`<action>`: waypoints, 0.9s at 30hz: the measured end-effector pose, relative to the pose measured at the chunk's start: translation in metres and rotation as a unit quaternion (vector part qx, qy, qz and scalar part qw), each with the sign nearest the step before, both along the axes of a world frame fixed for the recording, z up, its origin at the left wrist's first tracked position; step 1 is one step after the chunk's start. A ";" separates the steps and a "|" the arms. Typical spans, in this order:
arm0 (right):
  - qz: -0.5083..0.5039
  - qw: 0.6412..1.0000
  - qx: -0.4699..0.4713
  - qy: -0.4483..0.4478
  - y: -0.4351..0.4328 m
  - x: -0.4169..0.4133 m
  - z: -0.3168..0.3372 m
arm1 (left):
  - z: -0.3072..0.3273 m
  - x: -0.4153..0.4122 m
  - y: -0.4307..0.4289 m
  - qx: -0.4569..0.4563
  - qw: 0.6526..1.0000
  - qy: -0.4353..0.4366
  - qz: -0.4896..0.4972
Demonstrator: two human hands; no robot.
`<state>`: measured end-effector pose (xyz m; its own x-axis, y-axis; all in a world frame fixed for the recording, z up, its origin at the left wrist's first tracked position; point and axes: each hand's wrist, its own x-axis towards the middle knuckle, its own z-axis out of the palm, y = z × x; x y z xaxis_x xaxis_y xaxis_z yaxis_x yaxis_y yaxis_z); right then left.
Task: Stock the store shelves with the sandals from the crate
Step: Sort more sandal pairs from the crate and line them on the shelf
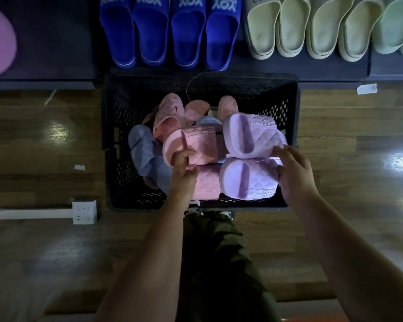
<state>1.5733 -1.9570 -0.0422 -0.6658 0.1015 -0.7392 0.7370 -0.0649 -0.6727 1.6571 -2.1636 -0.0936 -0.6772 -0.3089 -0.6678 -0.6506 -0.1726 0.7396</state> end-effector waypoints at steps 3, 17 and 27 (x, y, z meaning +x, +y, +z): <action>0.007 1.000 0.007 -0.010 0.001 0.000 0.009 | 0.025 -0.008 -0.006 0.027 1.000 0.002 0.005; -0.036 0.997 0.060 0.045 0.015 -0.026 0.169 | 0.192 -0.086 -0.031 -0.068 0.989 0.060 -0.114; -0.147 0.980 0.054 0.124 0.107 -0.064 0.351 | 0.414 -0.195 0.058 -0.116 0.916 0.229 -0.307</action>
<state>1.5088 -1.8503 0.3088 -0.7537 0.3848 -0.5328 0.5100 -0.1688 -0.8434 1.4620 -2.1054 0.3208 -0.9638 0.1278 -0.2341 -0.1838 0.3180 0.9301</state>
